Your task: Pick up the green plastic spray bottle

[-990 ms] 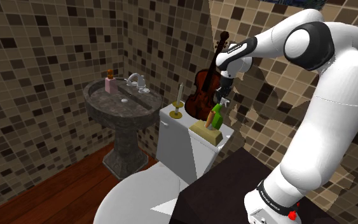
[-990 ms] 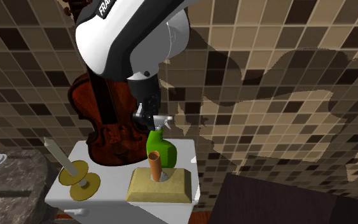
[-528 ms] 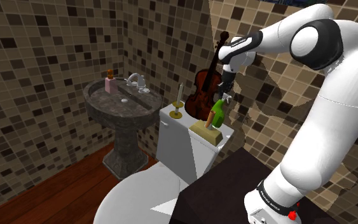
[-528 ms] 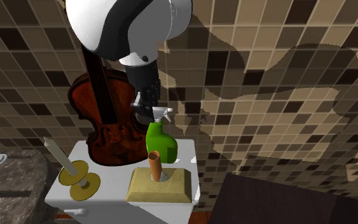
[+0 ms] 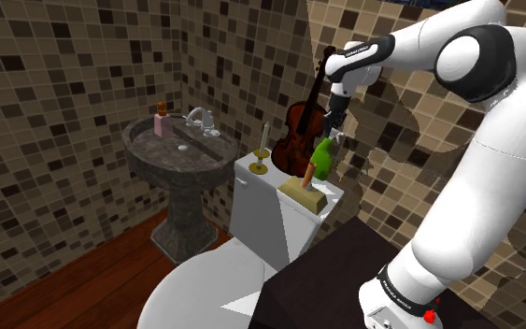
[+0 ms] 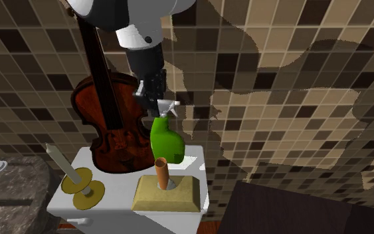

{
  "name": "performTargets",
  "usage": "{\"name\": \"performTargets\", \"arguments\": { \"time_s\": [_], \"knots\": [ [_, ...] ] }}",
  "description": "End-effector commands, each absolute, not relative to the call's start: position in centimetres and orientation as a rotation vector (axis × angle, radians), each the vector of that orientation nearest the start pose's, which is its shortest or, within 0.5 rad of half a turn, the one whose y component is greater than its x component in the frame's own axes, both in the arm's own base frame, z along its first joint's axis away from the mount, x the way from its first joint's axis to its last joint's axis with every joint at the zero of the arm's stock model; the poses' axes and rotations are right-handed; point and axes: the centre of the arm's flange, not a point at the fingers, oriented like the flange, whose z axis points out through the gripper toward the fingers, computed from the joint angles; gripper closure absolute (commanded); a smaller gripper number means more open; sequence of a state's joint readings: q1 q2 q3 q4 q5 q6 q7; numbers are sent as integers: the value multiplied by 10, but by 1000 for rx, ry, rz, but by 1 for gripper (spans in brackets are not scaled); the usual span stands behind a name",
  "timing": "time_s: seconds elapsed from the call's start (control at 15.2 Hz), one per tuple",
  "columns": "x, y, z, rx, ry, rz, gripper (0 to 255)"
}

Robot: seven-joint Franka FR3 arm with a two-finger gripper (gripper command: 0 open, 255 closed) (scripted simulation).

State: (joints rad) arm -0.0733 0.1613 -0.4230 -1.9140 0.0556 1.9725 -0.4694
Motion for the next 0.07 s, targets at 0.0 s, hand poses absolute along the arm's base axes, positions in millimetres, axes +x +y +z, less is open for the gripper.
{"name": "performTargets", "arguments": {
  "time_s": [0.0],
  "knots": [
    [519,-268,414,-3111,76,133,255]
  ]
}}
